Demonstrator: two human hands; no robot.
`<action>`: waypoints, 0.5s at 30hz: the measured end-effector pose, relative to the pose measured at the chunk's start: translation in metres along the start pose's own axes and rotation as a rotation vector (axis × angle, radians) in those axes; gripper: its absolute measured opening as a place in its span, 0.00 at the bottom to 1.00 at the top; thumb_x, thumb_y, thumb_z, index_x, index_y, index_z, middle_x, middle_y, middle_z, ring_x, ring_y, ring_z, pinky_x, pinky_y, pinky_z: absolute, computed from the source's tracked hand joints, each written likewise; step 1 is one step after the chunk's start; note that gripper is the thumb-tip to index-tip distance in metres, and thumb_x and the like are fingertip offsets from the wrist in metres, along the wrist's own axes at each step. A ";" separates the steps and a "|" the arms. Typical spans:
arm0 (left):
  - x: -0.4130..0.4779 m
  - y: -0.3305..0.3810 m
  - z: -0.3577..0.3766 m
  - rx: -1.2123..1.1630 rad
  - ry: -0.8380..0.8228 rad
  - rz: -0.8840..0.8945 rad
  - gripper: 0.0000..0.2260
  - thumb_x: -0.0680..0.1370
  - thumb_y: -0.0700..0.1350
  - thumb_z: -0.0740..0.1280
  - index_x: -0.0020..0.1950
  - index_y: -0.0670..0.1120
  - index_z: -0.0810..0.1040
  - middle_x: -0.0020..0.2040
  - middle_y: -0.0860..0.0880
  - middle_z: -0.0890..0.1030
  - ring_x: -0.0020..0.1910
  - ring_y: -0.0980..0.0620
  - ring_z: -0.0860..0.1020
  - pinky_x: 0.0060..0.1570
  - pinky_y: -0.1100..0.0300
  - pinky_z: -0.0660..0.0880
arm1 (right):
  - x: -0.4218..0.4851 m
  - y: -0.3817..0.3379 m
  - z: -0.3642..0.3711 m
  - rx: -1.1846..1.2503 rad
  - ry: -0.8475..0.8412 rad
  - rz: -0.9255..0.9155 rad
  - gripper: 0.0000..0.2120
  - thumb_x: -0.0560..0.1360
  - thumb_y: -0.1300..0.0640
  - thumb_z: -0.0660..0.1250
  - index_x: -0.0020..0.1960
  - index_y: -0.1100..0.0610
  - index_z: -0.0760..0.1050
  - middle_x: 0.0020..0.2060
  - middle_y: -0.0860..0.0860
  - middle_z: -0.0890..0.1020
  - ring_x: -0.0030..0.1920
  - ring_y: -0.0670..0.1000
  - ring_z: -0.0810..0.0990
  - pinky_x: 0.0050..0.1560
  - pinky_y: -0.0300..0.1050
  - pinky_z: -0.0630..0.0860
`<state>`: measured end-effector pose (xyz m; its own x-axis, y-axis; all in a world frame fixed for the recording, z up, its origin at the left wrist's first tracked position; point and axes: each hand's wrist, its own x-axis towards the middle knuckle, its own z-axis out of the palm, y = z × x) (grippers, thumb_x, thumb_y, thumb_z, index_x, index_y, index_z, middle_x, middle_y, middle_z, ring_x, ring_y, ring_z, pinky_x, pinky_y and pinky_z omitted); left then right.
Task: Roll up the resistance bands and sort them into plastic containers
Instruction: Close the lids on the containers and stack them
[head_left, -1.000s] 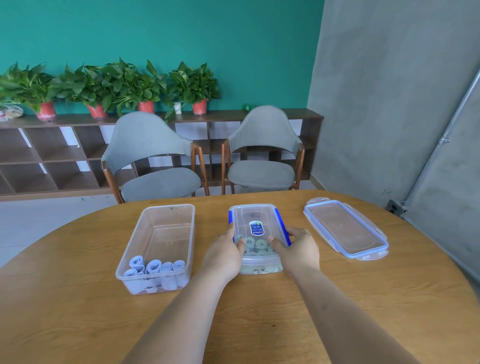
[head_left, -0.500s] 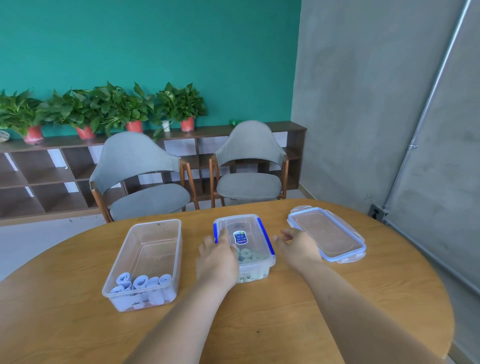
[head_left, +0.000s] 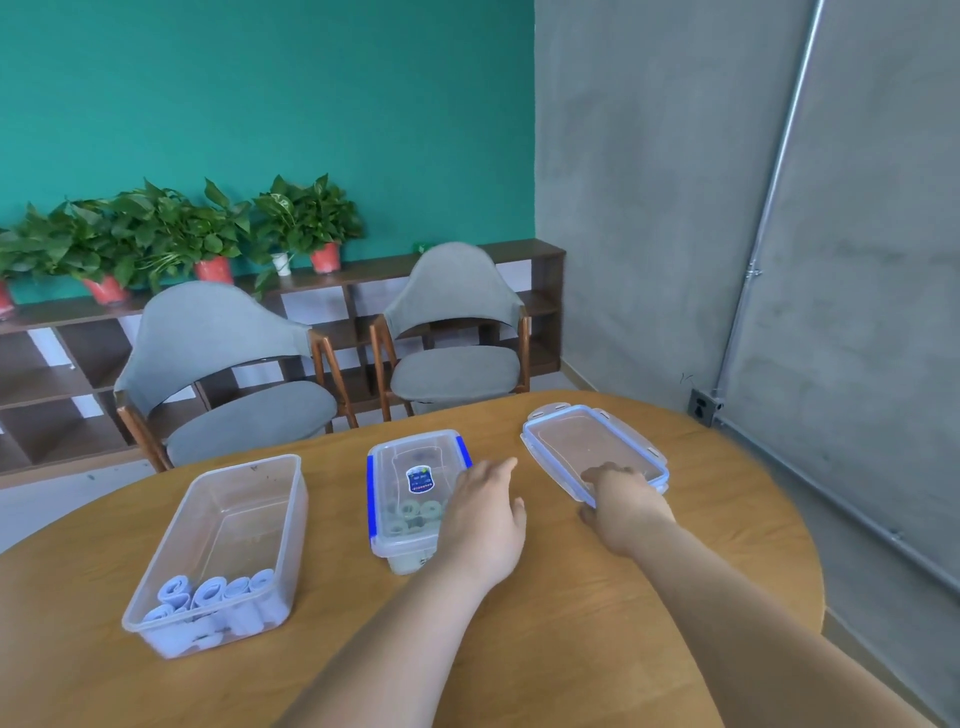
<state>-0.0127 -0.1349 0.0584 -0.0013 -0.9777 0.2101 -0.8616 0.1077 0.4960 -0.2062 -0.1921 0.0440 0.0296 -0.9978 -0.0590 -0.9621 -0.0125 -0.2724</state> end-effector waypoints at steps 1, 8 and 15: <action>0.000 0.004 0.004 -0.012 -0.004 0.022 0.24 0.86 0.47 0.61 0.83 0.52 0.64 0.80 0.52 0.66 0.80 0.51 0.63 0.77 0.55 0.65 | 0.001 0.005 0.000 -0.014 -0.013 0.001 0.20 0.82 0.51 0.67 0.73 0.50 0.72 0.64 0.52 0.76 0.62 0.55 0.77 0.55 0.50 0.81; -0.002 0.022 0.034 -0.042 -0.063 0.019 0.23 0.86 0.44 0.60 0.82 0.51 0.65 0.80 0.54 0.65 0.76 0.51 0.70 0.73 0.56 0.69 | 0.006 0.021 0.009 -0.100 -0.042 -0.025 0.13 0.80 0.51 0.67 0.65 0.49 0.76 0.56 0.51 0.79 0.49 0.54 0.80 0.51 0.48 0.81; -0.002 0.022 0.049 -0.026 -0.132 -0.049 0.25 0.86 0.45 0.60 0.83 0.53 0.64 0.81 0.52 0.66 0.77 0.51 0.69 0.74 0.55 0.69 | 0.002 0.024 0.022 -0.210 0.087 -0.064 0.12 0.81 0.53 0.66 0.64 0.48 0.78 0.55 0.50 0.76 0.59 0.54 0.75 0.50 0.46 0.71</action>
<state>-0.0561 -0.1393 0.0275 -0.0275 -0.9969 0.0731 -0.8489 0.0619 0.5250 -0.2235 -0.1931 0.0166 0.0776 -0.9963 0.0373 -0.9946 -0.0800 -0.0667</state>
